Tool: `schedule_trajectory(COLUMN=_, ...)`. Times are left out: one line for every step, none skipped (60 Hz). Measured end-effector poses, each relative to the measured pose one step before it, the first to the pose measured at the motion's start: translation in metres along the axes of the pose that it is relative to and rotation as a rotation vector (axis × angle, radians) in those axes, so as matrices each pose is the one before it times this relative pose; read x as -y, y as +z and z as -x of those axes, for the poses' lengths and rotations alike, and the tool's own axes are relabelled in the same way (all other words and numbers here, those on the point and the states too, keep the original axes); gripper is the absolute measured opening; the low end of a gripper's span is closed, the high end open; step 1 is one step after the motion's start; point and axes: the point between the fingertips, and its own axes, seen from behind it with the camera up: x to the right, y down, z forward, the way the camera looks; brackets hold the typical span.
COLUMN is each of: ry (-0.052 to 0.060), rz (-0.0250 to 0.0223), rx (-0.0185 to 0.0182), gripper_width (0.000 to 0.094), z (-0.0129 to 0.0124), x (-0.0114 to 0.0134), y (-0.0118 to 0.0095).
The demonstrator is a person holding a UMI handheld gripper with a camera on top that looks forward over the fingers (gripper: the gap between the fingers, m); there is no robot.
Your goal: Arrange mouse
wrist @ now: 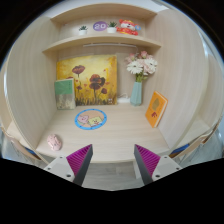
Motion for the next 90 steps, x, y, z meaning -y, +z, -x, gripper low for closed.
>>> schedule_trajectory(ry=-0.0033, rz=0.00284, rx=0.0051, gripper_width=0.0835, z=0.00222, x=-0.00746, y=0.007)
schedule_trajectory(ry=-0.0012, rz=0.01227, rx=0.00154, gripper_width=0.0835, z=0.00242, x=-0.00513, y=0.0024)
schedule_trajectory(ry=-0.0016, rz=0.01162, rx=0.00085, gripper_width=0.0836, z=0.00294, x=-0.00542, y=0.00314)
schedule_trajectory(ry=-0.0027, rz=0.0115, rx=0.00166, gripper_width=0.0836, z=0.00338, x=-0.00579, y=0.00316)
schedule_trajectory(ry=-0.0032, rz=0.01141, rx=0.00311, gripper_width=0.0836, z=0.00436, x=-0.00626, y=0.00293)
schedule_trajectory(ry=-0.0033, rz=0.01119, rx=0.00467, gripper_width=0.0833, z=0.00545, x=-0.0068, y=0.00316)
schedule_trajectory(ry=-0.0033, rz=0.01405, rx=0.00394, gripper_width=0.0832, z=0.00133, x=-0.00593, y=-0.00857)
schedule_trajectory(ry=-0.0008, rz=0.00749, rx=0.00794, gripper_width=0.0832, z=0.01046, x=-0.00926, y=0.01158)
schedule_trajectory(ry=-0.0027, rz=0.0103, rx=0.00788, gripper_width=0.0833, z=0.00704, x=-0.00725, y=0.00424)
schedule_trajectory(ry=-0.0027, rz=0.0191, rx=0.00875, gripper_width=0.0835, z=0.00762, x=-0.00509, y=-0.00016)
schedule_trajectory(ry=-0.005, rz=0.00564, rx=0.00797, gripper_width=0.0834, z=0.0074, x=-0.00929, y=0.0073)
schedule_trajectory(ry=-0.0045, rz=0.01952, rx=0.0094, gripper_width=0.0834, z=0.00779, x=-0.00472, y=-0.00072)
schedule_trajectory(ry=-0.0068, rz=0.01171, rx=0.00793, gripper_width=0.0832, z=0.00748, x=-0.00615, y=0.00313)
schedule_trajectory(ry=-0.0063, rz=0.01195, rx=0.00761, gripper_width=0.0836, z=0.00773, x=-0.00614, y=0.00327)
schedule_trajectory(ry=-0.0072, rz=0.0064, rx=0.00727, gripper_width=0.0836, z=0.00753, x=-0.00783, y=0.00749)
schedule_trajectory(ry=-0.004, rz=0.02082, rx=0.01001, gripper_width=0.0836, z=0.0092, x=-0.00439, y=-0.00109)
schedule_trajectory(ry=-0.0052, rz=0.01266, rx=0.01047, gripper_width=0.0836, z=0.00907, x=-0.00546, y=0.00285)
schedule_trajectory(ry=-0.0059, rz=0.01057, rx=0.01171, gripper_width=0.0837, z=0.00955, x=-0.00438, y=0.00292)
schedule_trajectory(ry=-0.0049, rz=0.00966, rx=0.01233, gripper_width=0.0837, z=0.00964, x=-0.00395, y=0.00327)
schedule_trajectory(ry=-0.0045, rz=0.00937, rx=0.01184, gripper_width=0.0837, z=0.00944, x=-0.00315, y=0.00296)
schedule_trajectory(ry=-0.0044, rz=0.00831, rx=0.01136, gripper_width=0.0836, z=0.00942, x=-0.00282, y=0.00322)
schedule_trajectory(ry=-0.0043, rz=0.00678, rx=0.01004, gripper_width=0.0837, z=0.00929, x=-0.00218, y=0.00331)
schedule_trajectory(ry=-0.0043, rz=0.00586, rx=0.00948, gripper_width=0.0839, z=0.00868, x=-0.00169, y=0.00352)
schedule_trajectory(ry=-0.0048, rz=0.0053, rx=0.0084, gripper_width=0.0839, z=0.0083, x=-0.001, y=0.00338)
schedule_trajectory(ry=-0.005, rz=0.00517, rx=0.00903, gripper_width=0.084, z=0.00852, x=-0.00024, y=0.00358)
schedule_trajectory(ry=-0.0051, rz=0.00523, rx=0.0087, gripper_width=0.084, z=0.00819, x=-0.00008, y=0.00374)
schedule_trajectory(ry=-0.0045, rz=0.00503, rx=0.00803, gripper_width=0.0841, z=0.00718, x=0.00018, y=0.00395)
schedule_trajectory(ry=-0.0036, rz=0.00385, rx=0.00613, gripper_width=0.0843, z=0.0069, x=0.0009, y=0.0044)
schedule_trajectory(ry=-0.0032, rz=0.00296, rx=0.00586, gripper_width=0.0846, z=0.00656, x=0.00139, y=0.00407)
schedule_trajectory(ry=-0.0037, rz=0.00223, rx=0.00581, gripper_width=0.0847, z=0.0066, x=0.002, y=0.00423)
schedule_trajectory(ry=-0.0036, rz=0.00221, rx=0.0067, gripper_width=0.0848, z=0.00644, x=0.00209, y=0.00416)
schedule_trajectory(ry=-0.0029, rz=0.00297, rx=0.00621, gripper_width=0.085, z=0.00579, x=0.00224, y=0.00425)
schedule_trajectory(ry=-0.0015, rz=0.00202, rx=0.00511, gripper_width=0.0848, z=0.00526, x=0.003, y=0.00433)
schedule_trajectory(ry=-0.0012, rz=0.00053, rx=0.00389, gripper_width=0.0849, z=0.00474, x=0.00376, y=0.00394)
schedule_trajectory(ry=-0.0008, rz=-0.00088, rx=0.00343, gripper_width=0.0849, z=0.00462, x=0.00362, y=0.00425)
schedule_trajectory(ry=-0.0008, rz=-0.001, rx=0.00343, gripper_width=0.0847, z=0.00413, x=0.00397, y=0.00451)
schedule_trajectory(ry=-0.0001, rz=-0.00148, rx=0.00382, gripper_width=0.0847, z=0.00405, x=0.00381, y=0.0049)
schedule_trajectory(ry=-0.0001, rz=-0.0002, rx=0.00278, gripper_width=0.0847, z=0.00398, x=0.00415, y=0.00422)
schedule_trajectory(ry=-0.0007, rz=-0.00069, rx=0.00165, gripper_width=0.0847, z=0.0031, x=0.00409, y=0.00464)
schedule_trajectory(ry=-0.0014, rz=-0.00081, rx=0.00029, gripper_width=0.0849, z=0.00244, x=0.00416, y=0.00493)
schedule_trajectory(ry=-0.0016, rz=-0.0009, rx=-0.00066, gripper_width=0.0848, z=0.00208, x=0.00413, y=0.0051)
schedule_trajectory(ry=-0.002, rz=-0.00015, rx=-0.0013, gripper_width=0.0849, z=0.00194, x=0.0039, y=0.00506)
schedule_trajectory(ry=-0.0015, rz=0.00037, rx=-0.0015, gripper_width=0.0848, z=0.00179, x=0.00375, y=0.00467)
schedule_trajectory(ry=-0.0014, rz=0.00065, rx=-0.00114, gripper_width=0.0846, z=0.0015, x=0.00379, y=0.00488)
schedule_trajectory(ry=-0.0011, rz=0.00033, rx=-0.0004, gripper_width=0.0848, z=0.0015, x=0.00393, y=0.0048)
schedule_trajectory(ry=-0.0008, rz=-0.00037, rx=-0.00077, gripper_width=0.0851, z=0.00139, x=0.00412, y=0.00443)
schedule_trajectory(ry=-0.0012, rz=-0.00054, rx=-0.00147, gripper_width=0.0849, z=0.00102, x=0.00428, y=0.00445)
schedule_trajectory(ry=-0.0015, rz=-0.00108, rx=-0.00249, gripper_width=0.0851, z=0.00058, x=0.00406, y=0.0043)
schedule_trajectory(ry=-0.0024, rz=-0.00187, rx=-0.00391, gripper_width=0.085, z=0.00024, x=0.00434, y=0.00392)
schedule_trajectory(ry=-0.0028, rz=-0.00257, rx=-0.00465, gripper_width=0.085, z=-0.00013, x=0.00407, y=0.0039)
schedule_trajectory(ry=-0.0024, rz=-0.00168, rx=-0.00431, gripper_width=0.0847, z=0.00025, x=0.00415, y=0.00392)
schedule_trajectory(ry=-0.0019, rz=0.0001, rx=-0.00258, gripper_width=0.0846, z=0.00039, x=0.00349, y=0.0044)
schedule_trajectory(ry=-0.001, rz=0.00272, rx=-0.00085, gripper_width=0.0846, z=0.0003, x=0.00225, y=0.00441)
schedule_trajectory(ry=0.0003, rz=0.00547, rx=-0.00022, gripper_width=0.0848, z=0.00058, x=0.00208, y=0.00417)
schedule_trajectory(ry=0.0016, rz=0.00534, rx=-0.00089, gripper_width=0.0846, z=0.00032, x=0.00201, y=0.00392)
schedule_trajectory(ry=0.0012, rz=0.0037, rx=-0.00158, gripper_width=0.0847, z=-0.00001, x=0.00249, y=0.00379)
schedule_trajectory(ry=0.0015, rz=0.00193, rx=-0.00181, gripper_width=0.0847, z=-0.00035, x=0.0028, y=0.00344)
schedule_trajectory(ry=0.0023, rz=0.00503, rx=0.00228, gripper_width=0.0849, z=-0.00119, x=0.00447, y=0.0022)
schedule_trajectory(ry=0.0029, rz=0.00071, rx=-0.0013, gripper_width=0.0851, z=0.0002, x=0.00263, y=0.00339)
schedule_trajectory(ry=0.0033, rz=0.00217, rx=0.00564, gripper_width=0.0849, z=0.00121, x=0.00274, y=0.00272)
schedule_trajectory(ry=0.0048, rz=0.00037, rx=0.00096, gripper_width=0.0849, z=-0.00028, x=0.00292, y=0.00239)
schedule_trajectory(ry=0.0049, rz=0.00043, rx=-0.00138, gripper_width=0.0848, z=-0.00107, x=0.00291, y=0.00194)
schedule_trajectory(ry=0.0042, rz=0.00021, rx=-0.00298, gripper_width=0.0847, z=-0.00156, x=0.00247, y=0.00142)
schedule_trajectory(ry=0.0044, rz=-0.0013, rx=-0.00555, gripper_width=0.0851, z=-0.00214, x=0.00281, y=0.00155)
schedule_trajectory(ry=0.0052, rz=-0.00759, rx=-0.01219, gripper_width=0.0851, z=-0.00152, x=0.00175, y=0.00325)
schedule_trajectory(ry=0.0051, rz=-0.00243, rx=-0.00762, gripper_width=0.0849, z=-0.00221, x=0.00281, y=0.00169)
schedule_trajectory(ry=0.0047, rz=0.00392, rx=-0.00565, gripper_width=0.085, z=-0.00226, x=0.00342, y=0.00006)
schedule_trajectory(ry=0.0054, rz=-0.0012, rx=-0.00724, gripper_width=0.085, z=-0.00214, x=0.00223, y=0.00164)
schedule_trajectory(ry=0.0058, rz=-0.00125, rx=-0.00712, gripper_width=0.0849, z=-0.00204, x=0.00161, y=0.00143)
schedule_trajectory(ry=0.0057, rz=-0.00079, rx=-0.00624, gripper_width=0.0848, z=-0.00192, x=0.00169, y=0.0015)
schedule_trajectory(ry=0.0052, rz=-0.00068, rx=-0.00511, gripper_width=0.0847, z=-0.00182, x=0.00125, y=0.00134)
schedule_trajectory(ry=0.005, rz=0.00038, rx=-0.00497, gripper_width=0.0849, z=-0.00192, x=0.001, y=0.00127)
schedule_trajectory(ry=0.0055, rz=0.00079, rx=-0.00408, gripper_width=0.0847, z=-0.00137, x=0.00054, y=0.00109)
schedule_trajectory(ry=0.0058, rz=0.0003, rx=-0.00259, gripper_width=0.0843, z=-0.00093, x=0.00055, y=0.00124)
schedule_trajectory(ry=0.0062, rz=0.00023, rx=-0.00229, gripper_width=0.084, z=-0.00084, x=0.0004, y=0.00107)
schedule_trajectory(ry=0.0062, rz=0.00104, rx=-0.0033, gripper_width=0.0835, z=-0.00098, x=0.00047, y=0.00107)
schedule_trajectory(ry=0.0053, rz=0.00036, rx=-0.00126, gripper_width=0.0825, z=-0.00056, x=0.0, y=0.00072)
schedule_trajectory(ry=0.0046, rz=-0.00116, rx=-0.00203, gripper_width=0.0811, z=-0.00061, x=0.00031, y=0.00054)
schedule_trajectory(ry=0.0051, rz=-0.00329, rx=-0.00447, gripper_width=0.0795, z=-0.00095, x=0.0011, y=0.00029)
schedule_trajectory(ry=0.0044, rz=-0.00398, rx=-0.00645, gripper_width=0.0779, z=-0.00108, x=0.00093, y=0.00008)
schedule_trajectory(ry=0.0034, rz=-0.0052, rx=-0.00843, gripper_width=0.0756, z=-0.00126, x=0.0014, y=0.00034)
schedule_trajectory(ry=0.0015, rz=-0.00338, rx=-0.00905, gripper_width=0.0736, z=-0.00104, x=0.00104, y=0.00064)
schedule_trajectory(ry=-0.0014, rz=-0.001, rx=-0.01029, gripper_width=0.0721, z=-0.00128, x=0.00025, y=0.00057)
schedule_trajectory(ry=-0.0038, rz=0.00035, rx=-0.01002, gripper_width=0.0706, z=-0.00137, x=0.00015, y=0.00043)
schedule_trajectory(ry=-0.0056, rz=0.00097, rx=-0.00712, gripper_width=0.0692, z=-0.00065, x=-0.00001, y=0.00045)
schedule_trajectory(ry=-0.0063, rz=0.0017, rx=-0.00423, gripper_width=0.0673, z=0.00011, x=-0.00013, y=0.00044)
schedule_trajectory(ry=-0.0062, rz=0.00299, rx=-0.00087, gripper_width=0.0652, z=0.00069, x=-0.00081, y=0.00065)
schedule_trajectory(ry=-0.0055, rz=0.00483, rx=0.00195, gripper_width=0.0633, z=0.00141, x=-0.00118, y=0.00074)
schedule_trajectory(ry=-0.0041, rz=0.00665, rx=0.00384, gripper_width=0.0601, z=0.00187, x=-0.00177, y=0.00106)
schedule_trajectory(ry=-0.0037, rz=0.01, rx=0.00554, gripper_width=0.0572, z=0.00257, x=-0.00267, y=0.00137)
